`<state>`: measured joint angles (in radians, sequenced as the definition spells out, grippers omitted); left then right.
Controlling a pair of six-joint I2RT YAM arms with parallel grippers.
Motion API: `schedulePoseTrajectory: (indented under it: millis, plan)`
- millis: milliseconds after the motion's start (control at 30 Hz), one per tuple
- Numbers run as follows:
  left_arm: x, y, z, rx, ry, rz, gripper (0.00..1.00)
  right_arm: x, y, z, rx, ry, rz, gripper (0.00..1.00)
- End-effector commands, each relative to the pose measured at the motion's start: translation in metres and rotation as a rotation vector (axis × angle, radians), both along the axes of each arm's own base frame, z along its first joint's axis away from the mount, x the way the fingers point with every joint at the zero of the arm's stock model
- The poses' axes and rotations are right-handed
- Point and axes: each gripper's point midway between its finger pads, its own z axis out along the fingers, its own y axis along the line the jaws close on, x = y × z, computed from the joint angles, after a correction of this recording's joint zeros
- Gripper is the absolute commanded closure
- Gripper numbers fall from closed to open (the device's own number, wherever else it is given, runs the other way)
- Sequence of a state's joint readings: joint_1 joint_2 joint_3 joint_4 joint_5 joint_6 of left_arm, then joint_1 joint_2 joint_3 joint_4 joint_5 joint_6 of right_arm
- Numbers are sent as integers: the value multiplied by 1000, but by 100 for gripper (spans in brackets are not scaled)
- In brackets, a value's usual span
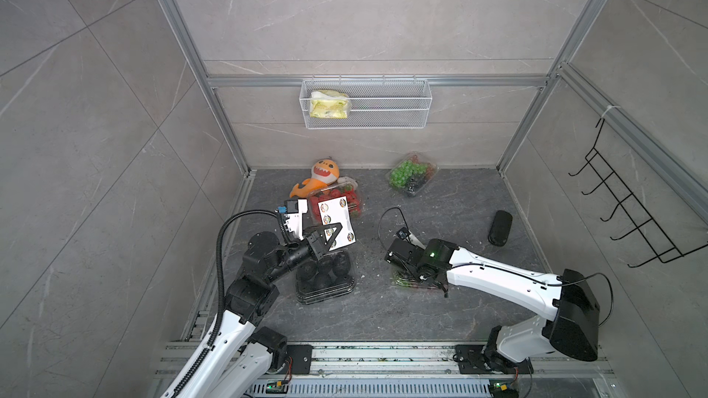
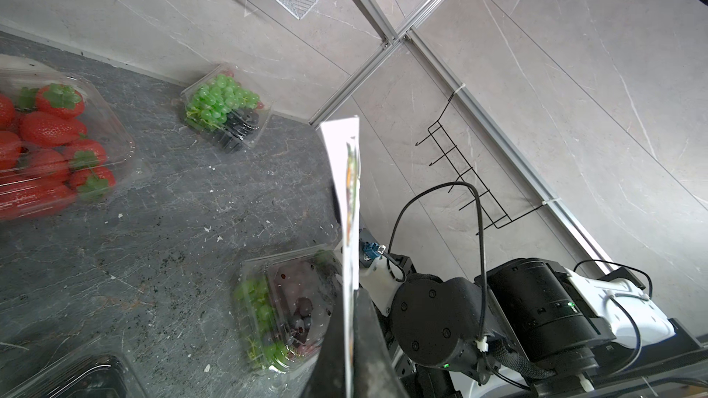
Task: Label fruit boxes
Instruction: Stick the label on the fruit box.
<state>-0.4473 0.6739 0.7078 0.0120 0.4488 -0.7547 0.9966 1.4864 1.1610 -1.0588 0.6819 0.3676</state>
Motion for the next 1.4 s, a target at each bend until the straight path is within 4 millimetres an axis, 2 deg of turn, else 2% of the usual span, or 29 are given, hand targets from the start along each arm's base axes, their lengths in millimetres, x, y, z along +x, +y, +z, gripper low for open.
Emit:
schedulePoseTrajectory:
  millis: [0,267,733,1367]
  plan:
    - [-5,-1,1,7,-24,-20,100,-1,-8,-6,-40,10,-22,100]
    - [-5,0,0,9,-21,-17,100,6,-4,-19,-60,34,-9,100]
    - [-4,0,-3,15,-18,-14,100,5,2,-39,-67,82,-1,100]
    - [-4,0,-5,21,-15,-13,100,1,14,-54,-15,144,26,100]
